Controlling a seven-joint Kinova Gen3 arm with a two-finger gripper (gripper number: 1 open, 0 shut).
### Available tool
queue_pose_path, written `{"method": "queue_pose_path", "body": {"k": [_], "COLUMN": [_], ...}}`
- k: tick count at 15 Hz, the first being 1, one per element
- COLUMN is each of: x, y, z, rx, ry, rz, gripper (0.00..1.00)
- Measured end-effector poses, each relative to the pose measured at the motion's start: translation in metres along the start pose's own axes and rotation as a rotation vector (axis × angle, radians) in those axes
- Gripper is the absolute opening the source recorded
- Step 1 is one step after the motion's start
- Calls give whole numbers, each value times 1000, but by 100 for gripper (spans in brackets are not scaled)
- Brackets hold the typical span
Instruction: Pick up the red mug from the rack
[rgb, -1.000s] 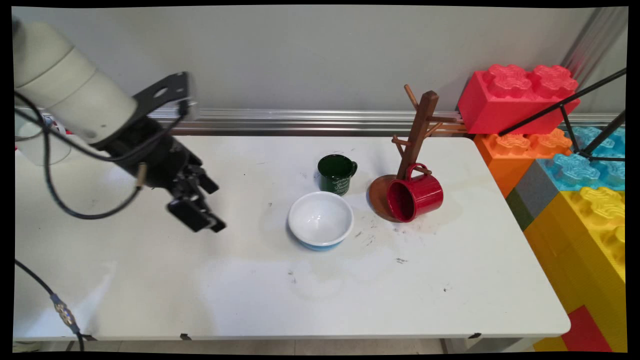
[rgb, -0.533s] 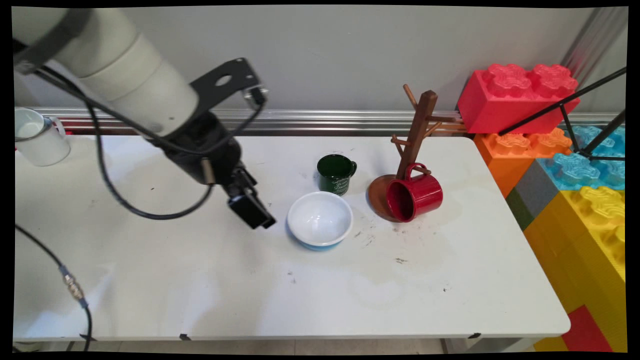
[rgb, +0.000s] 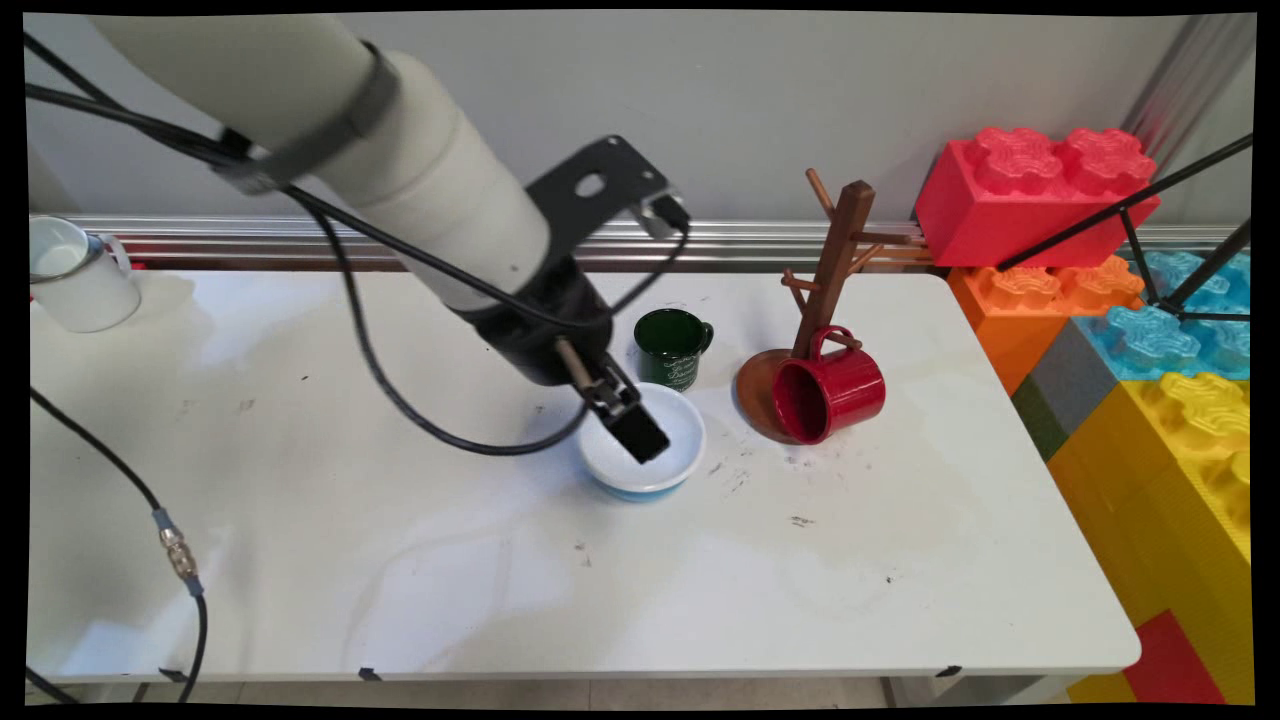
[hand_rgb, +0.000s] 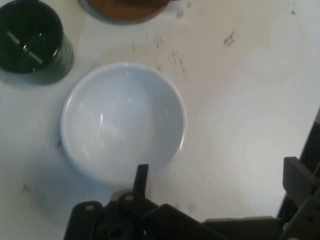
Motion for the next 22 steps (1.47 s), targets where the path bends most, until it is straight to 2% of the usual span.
{"method": "queue_pose_path", "body": {"k": [11, 16, 22], "x": [20, 29, 38], "y": [11, 10, 4], "z": [108, 150, 179], "rx": [14, 0, -36], "ry": [41, 71, 157], "rz": [35, 46, 60], "gripper": [100, 100, 100]}}
